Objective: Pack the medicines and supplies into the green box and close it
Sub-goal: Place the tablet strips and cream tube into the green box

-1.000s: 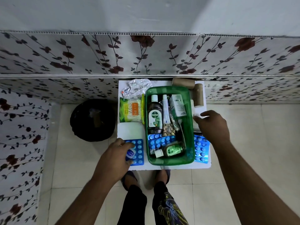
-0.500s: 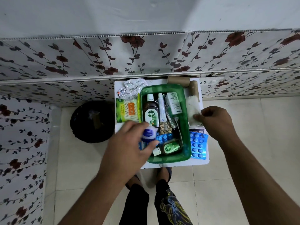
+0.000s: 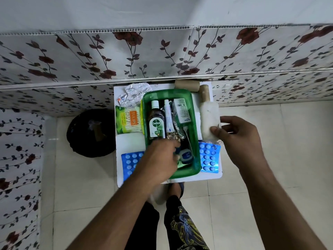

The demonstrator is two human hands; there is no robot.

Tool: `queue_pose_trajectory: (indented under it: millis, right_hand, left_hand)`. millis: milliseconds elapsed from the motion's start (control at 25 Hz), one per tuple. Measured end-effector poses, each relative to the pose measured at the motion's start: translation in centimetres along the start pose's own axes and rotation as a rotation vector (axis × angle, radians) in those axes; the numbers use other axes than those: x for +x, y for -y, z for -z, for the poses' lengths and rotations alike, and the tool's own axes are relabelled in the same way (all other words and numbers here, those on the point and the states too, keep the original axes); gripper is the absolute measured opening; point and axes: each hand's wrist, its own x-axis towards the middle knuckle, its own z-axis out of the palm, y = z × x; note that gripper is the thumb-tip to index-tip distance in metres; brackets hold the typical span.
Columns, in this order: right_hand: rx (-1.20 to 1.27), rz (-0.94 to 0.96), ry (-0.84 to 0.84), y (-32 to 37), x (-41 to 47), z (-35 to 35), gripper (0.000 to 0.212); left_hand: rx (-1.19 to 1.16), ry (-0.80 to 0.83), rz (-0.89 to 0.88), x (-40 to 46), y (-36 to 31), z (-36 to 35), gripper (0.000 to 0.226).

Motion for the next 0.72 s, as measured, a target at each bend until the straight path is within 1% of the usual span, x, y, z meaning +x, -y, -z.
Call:
queue_pose_trajectory:
  millis: [80, 160, 200, 240, 320, 400, 600, 720]
  right_hand:
    - [0.015, 0.024, 0.036, 0.8, -1.8, -0.5, 0.02]
    - [-0.019, 0.03, 0.153, 1.3, -3.5, -2.3, 0.018]
    - [-0.102, 0.036, 0.221, 1.2, -4.2, -3.8, 0.017]
    - [-0.226, 0.049, 0.279, 0.8, -4.7, -5.4, 0.018]
    - [-0.461, 0.083, 0.348, -0.5, -5.0, -8.5, 0.019]
    - [-0.6, 0.104, 0.372, -1.3, -4.9, -10.7, 0.017]
    - [-0.736, 0.154, 0.356, -1.3, -4.1, -12.1, 0.016]
    - [-0.731, 0.176, 0.373, -0.9, -4.8, -11.9, 0.018]
  left_hand:
    - [-0.204, -0.147, 0.014, -1.7, 1.2, 3.2, 0.024]
    - [-0.366, -0.347, 0.091, -3.1, 3.5, 5.7, 0.019]
    - [-0.384, -0.422, 0.148, -3.5, 5.1, 6.4, 0.018]
    - [-0.37, -0.465, 0.207, -3.7, 6.7, 6.7, 0.018]
    - [-0.321, -0.462, 0.301, -3.8, 9.4, 6.3, 0.017]
    - [-0.29, -0.42, 0.355, -3.8, 11.2, 5.2, 0.015]
    - [-0.275, -0.36, 0.417, -3.9, 13.1, 2.7, 0.013]
    - [-0.276, -0.345, 0.438, -3.9, 13.5, 1.6, 0.014]
